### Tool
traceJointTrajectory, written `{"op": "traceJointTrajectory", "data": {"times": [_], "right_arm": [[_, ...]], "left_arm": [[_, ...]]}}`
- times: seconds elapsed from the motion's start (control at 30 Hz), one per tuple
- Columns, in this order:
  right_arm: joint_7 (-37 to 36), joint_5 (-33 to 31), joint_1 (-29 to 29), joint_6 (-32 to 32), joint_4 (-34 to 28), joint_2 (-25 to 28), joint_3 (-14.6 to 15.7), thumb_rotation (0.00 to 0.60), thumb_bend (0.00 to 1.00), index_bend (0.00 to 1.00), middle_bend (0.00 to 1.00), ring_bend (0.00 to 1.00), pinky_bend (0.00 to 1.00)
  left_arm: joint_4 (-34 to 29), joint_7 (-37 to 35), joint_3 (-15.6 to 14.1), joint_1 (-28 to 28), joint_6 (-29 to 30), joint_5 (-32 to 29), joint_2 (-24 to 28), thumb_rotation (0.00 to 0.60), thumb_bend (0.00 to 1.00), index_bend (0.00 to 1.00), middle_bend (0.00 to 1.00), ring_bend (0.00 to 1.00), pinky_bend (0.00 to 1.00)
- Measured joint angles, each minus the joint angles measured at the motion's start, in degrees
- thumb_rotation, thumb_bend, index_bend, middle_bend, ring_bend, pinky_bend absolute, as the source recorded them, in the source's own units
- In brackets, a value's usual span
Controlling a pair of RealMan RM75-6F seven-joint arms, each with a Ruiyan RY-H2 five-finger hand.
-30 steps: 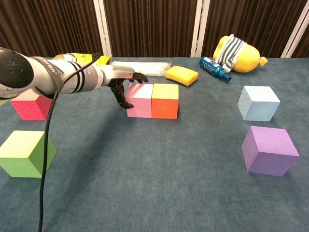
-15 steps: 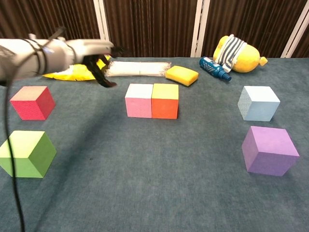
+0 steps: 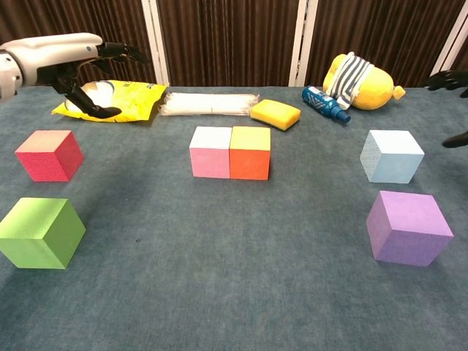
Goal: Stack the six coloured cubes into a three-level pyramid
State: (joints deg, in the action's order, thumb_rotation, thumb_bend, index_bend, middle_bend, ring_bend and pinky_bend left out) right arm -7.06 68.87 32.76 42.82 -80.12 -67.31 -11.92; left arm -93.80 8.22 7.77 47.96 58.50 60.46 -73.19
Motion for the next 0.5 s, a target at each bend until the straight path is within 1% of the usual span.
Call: {"op": "traceJointTrajectory", "data": {"times": [0.13,0.27,0.33,0.5], "right_arm": [[3.9,-3.9,3.4,-3.7,4.7,-3.7,-0.1,0.528,0.05,0.12,0.16,0.04,0.21],[6.7,-6.7,5.9,-6.7,8.2,-6.7,0.4,0.530,0.05,0.20,0.16,0.04,0.21],[7.7,-7.6,6.8,-7.4,9.6,-7.9,0.7,0.530,0.05,0.23,0.17,0.05,0.21],[9.0,-9.2,8.2,-8.9,12.2,-10.0,1.2,0.532,0.05,0.24,0.18,0.06,0.22]], "left_arm": [[-0.9,-2.1,0.2,-0.8,-0.6,1.1,1.0,0.600,0.35,0.12,0.04,0.00,0.14],[-1.4,-3.7,0.6,-1.6,-1.8,1.8,1.8,0.600,0.35,0.12,0.04,0.00,0.14],[-1.5,-4.1,0.7,-1.8,-2.2,1.9,2.0,0.600,0.35,0.12,0.04,0.00,0.14],[-1.8,-4.9,1.1,-2.3,-3.3,2.2,2.2,0.600,0.35,0.12,0.04,0.00,0.14]]}}
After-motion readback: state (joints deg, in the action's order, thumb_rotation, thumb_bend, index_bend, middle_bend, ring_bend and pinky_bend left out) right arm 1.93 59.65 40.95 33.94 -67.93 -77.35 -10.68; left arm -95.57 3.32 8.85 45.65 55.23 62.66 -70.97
